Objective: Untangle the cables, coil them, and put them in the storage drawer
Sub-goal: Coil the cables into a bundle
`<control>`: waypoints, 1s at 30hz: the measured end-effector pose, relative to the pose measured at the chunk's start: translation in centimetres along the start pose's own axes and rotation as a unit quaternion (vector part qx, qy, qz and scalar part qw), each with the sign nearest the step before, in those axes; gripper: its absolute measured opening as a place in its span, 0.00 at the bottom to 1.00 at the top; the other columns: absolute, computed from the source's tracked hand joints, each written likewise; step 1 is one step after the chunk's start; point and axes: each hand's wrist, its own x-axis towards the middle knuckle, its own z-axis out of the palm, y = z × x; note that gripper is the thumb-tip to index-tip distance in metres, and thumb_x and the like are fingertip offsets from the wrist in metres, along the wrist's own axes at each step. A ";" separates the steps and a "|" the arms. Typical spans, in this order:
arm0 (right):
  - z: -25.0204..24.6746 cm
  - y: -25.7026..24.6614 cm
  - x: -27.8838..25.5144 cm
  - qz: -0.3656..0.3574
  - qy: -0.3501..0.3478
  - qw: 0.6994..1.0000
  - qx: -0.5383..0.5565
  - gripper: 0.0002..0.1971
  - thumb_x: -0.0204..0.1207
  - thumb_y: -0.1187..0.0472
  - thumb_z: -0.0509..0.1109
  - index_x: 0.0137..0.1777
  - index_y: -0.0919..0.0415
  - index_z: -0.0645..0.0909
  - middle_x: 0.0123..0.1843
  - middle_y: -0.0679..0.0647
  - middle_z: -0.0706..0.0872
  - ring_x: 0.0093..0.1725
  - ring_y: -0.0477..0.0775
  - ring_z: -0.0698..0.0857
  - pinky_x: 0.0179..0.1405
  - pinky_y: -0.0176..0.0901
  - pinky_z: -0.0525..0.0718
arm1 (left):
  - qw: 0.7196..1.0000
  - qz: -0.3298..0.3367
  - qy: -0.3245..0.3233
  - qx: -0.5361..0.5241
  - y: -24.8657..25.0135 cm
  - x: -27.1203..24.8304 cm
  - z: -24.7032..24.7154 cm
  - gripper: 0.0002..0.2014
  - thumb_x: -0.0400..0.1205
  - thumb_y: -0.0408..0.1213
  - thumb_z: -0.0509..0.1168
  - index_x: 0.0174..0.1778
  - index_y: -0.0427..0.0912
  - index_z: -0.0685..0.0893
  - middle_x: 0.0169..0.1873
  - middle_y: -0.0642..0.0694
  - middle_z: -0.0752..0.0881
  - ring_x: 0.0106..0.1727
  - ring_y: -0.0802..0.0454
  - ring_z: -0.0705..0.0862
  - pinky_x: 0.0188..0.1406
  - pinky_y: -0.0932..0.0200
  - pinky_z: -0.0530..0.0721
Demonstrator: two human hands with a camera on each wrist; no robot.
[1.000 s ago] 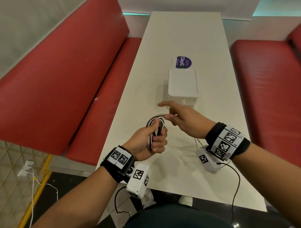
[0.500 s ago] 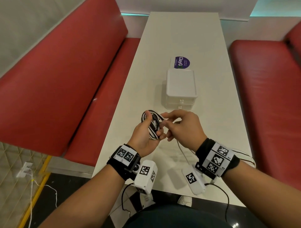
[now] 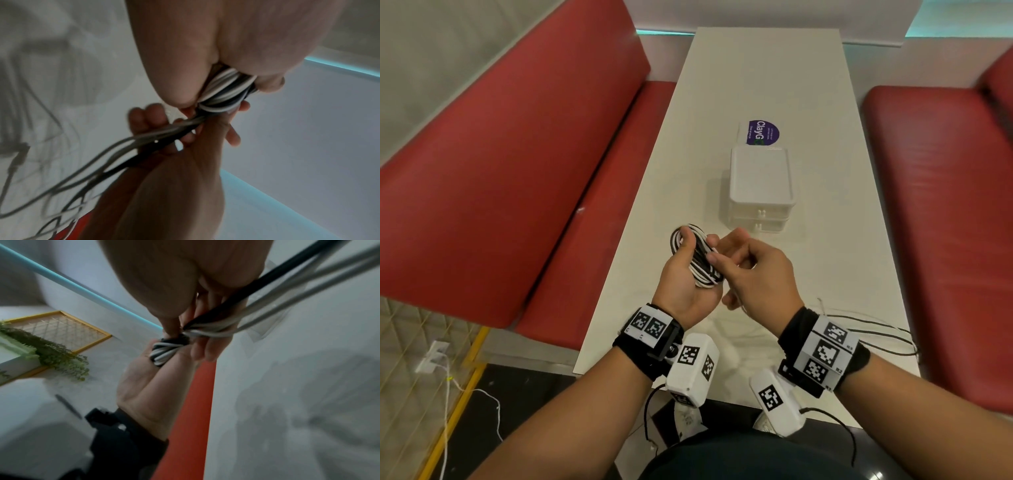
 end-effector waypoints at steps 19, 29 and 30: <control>-0.5 -2.4 -2.3 -0.236 -0.280 0.676 -0.640 0.14 0.89 0.51 0.59 0.58 0.61 0.78 0.48 0.58 0.86 0.35 0.61 0.79 0.32 0.49 0.71 | 0.906 0.084 0.165 0.381 3.3 2.4 -1.7 0.12 0.88 0.41 0.62 0.41 0.42 0.76 0.28 0.46 0.71 0.23 0.53 0.66 0.20 0.61 0.68; -3.7 -5.5 3.2 -0.210 -0.367 0.817 -0.392 0.10 0.78 0.57 0.77 0.56 0.43 0.93 0.39 0.45 0.93 0.36 0.46 0.87 0.38 0.39 0.83 | 0.905 -0.131 0.031 0.404 0.3 -0.7 -3.6 0.40 0.73 0.81 0.46 0.35 0.45 0.81 0.28 0.44 0.71 0.25 0.51 0.66 0.22 0.63 0.66; -3.9 -5.4 3.7 -0.211 -0.351 0.836 -0.365 0.11 0.76 0.58 0.79 0.55 0.44 0.93 0.37 0.44 0.92 0.36 0.46 0.87 0.37 0.38 0.82 | 0.916 -0.158 0.016 0.369 0.3 -0.9 -3.3 0.46 0.66 0.85 0.44 0.41 0.41 0.80 0.29 0.44 0.72 0.24 0.53 0.66 0.20 0.65 0.66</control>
